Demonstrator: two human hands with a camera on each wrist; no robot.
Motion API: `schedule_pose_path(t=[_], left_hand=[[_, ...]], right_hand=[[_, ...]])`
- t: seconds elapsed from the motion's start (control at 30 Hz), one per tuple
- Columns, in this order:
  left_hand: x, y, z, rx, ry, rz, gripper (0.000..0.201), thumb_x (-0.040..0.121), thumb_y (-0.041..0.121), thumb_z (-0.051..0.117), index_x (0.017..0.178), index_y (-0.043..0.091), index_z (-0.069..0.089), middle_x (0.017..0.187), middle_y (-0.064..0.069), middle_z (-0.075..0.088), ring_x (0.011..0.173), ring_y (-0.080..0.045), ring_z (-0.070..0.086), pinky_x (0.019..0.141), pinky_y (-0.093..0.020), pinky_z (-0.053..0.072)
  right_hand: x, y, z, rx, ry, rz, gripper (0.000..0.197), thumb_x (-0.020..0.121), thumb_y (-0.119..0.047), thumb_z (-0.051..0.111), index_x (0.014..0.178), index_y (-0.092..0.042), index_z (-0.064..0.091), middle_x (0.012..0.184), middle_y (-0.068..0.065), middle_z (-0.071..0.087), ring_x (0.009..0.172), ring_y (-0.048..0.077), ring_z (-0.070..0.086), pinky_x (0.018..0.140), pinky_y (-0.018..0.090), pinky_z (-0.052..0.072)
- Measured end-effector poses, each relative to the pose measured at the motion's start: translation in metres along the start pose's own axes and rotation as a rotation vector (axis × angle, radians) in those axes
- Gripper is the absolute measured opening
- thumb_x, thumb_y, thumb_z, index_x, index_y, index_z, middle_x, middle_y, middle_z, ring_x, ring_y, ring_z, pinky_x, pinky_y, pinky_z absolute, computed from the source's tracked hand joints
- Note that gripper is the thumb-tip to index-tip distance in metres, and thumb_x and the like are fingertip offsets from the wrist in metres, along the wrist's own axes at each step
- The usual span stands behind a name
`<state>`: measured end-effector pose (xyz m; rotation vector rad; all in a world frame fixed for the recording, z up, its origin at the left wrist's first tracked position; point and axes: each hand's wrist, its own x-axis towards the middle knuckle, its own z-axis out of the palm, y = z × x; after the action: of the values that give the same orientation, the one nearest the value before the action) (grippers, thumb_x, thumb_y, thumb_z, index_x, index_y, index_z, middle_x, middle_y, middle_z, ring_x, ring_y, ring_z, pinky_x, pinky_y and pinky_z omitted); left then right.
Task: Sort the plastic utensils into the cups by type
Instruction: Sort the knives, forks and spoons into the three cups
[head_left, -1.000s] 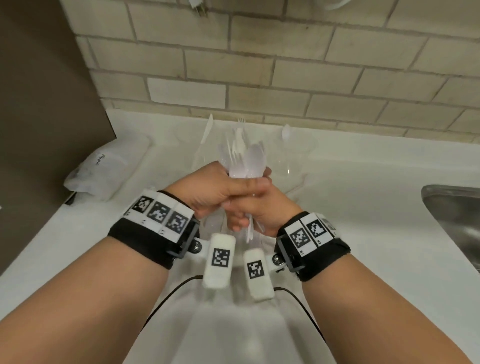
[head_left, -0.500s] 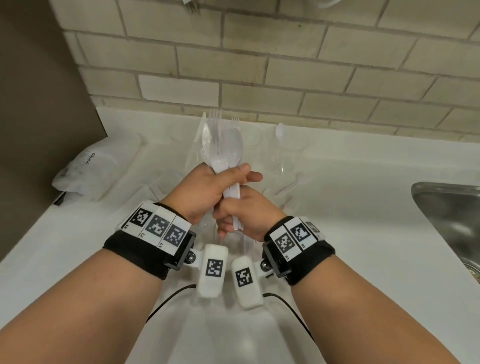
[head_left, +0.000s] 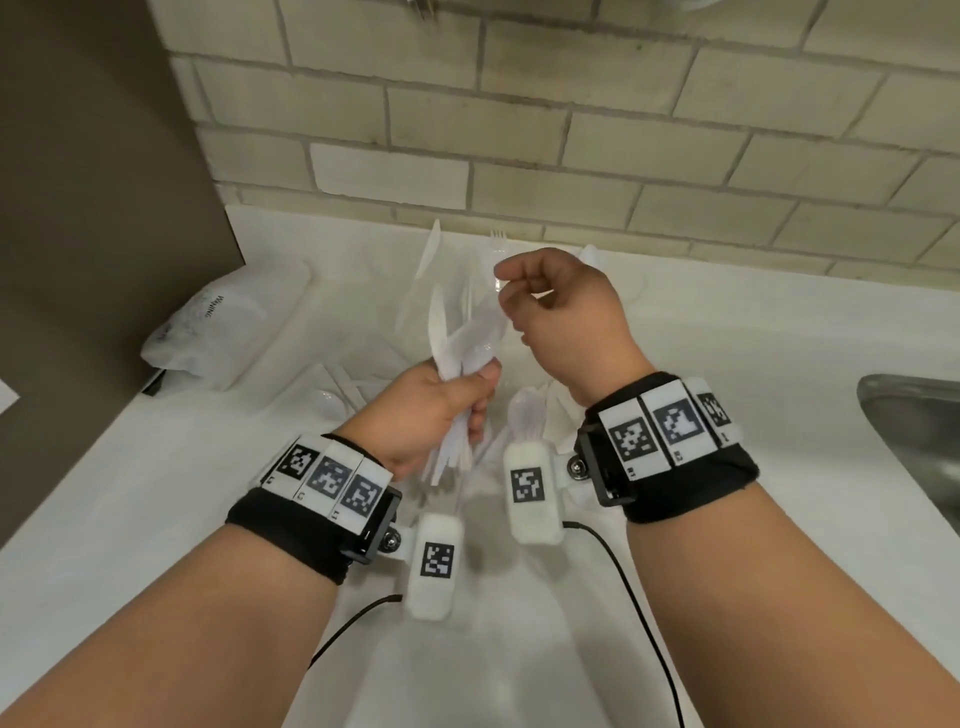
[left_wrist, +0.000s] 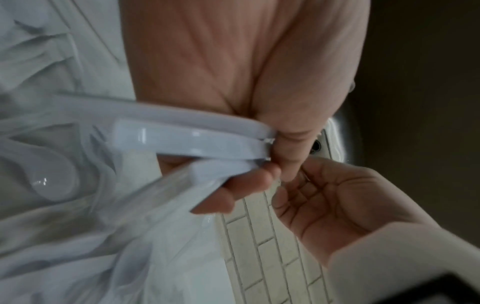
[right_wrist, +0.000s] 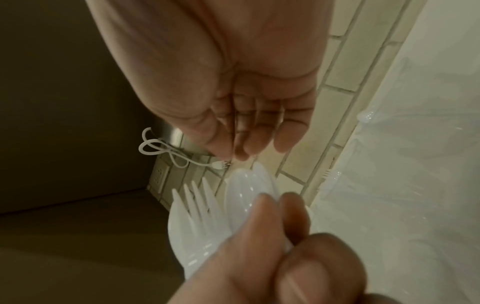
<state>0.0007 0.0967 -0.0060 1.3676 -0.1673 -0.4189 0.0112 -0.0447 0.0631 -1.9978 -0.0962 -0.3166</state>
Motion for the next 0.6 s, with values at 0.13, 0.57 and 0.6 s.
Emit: schedule_pose_path(t=[0.13,0.57,0.6], left_hand=[[-0.0055,0.0029,0.0034,-0.003,-0.060,-0.021,0.019,0.083,0.024,0.060,0.093,0.009,0.061,0.063,-0.003,0.048,0.058,-0.017,0.048,0.060,-0.030,0.045],[-0.0055,-0.0050,0.0091,0.257,-0.006,0.057,0.015,0.096,0.016,0.052,0.091,0.004,0.059,0.069,-0.008,0.054,0.058,-0.007,0.056,0.060,-0.019,0.050],[-0.0059,-0.0049,0.0088,0.254,-0.009,0.053,0.018,0.096,0.017,0.053,0.092,0.002,0.060,0.071,-0.009,0.054,0.061,-0.010,0.055,0.061,-0.021,0.050]], right_hand=[[0.0018,0.0019,0.0002,-0.090,-0.051,0.061,0.019,0.090,-0.026,0.062,0.107,-0.017,0.067,0.088,-0.012,0.061,0.076,0.007,0.057,0.078,0.027,0.051],[0.0039,0.0014,0.0099,-0.151,0.024,0.134,0.010,0.090,-0.022,0.060,0.094,-0.014,0.065,0.120,0.004,0.055,0.099,0.013,0.053,0.086,0.023,0.040],[0.0041,0.0002,0.0101,-0.091,0.052,0.145,0.006,0.091,-0.021,0.060,0.087,-0.017,0.061,0.112,0.004,0.058,0.094,0.014,0.055,0.086,0.026,0.042]])
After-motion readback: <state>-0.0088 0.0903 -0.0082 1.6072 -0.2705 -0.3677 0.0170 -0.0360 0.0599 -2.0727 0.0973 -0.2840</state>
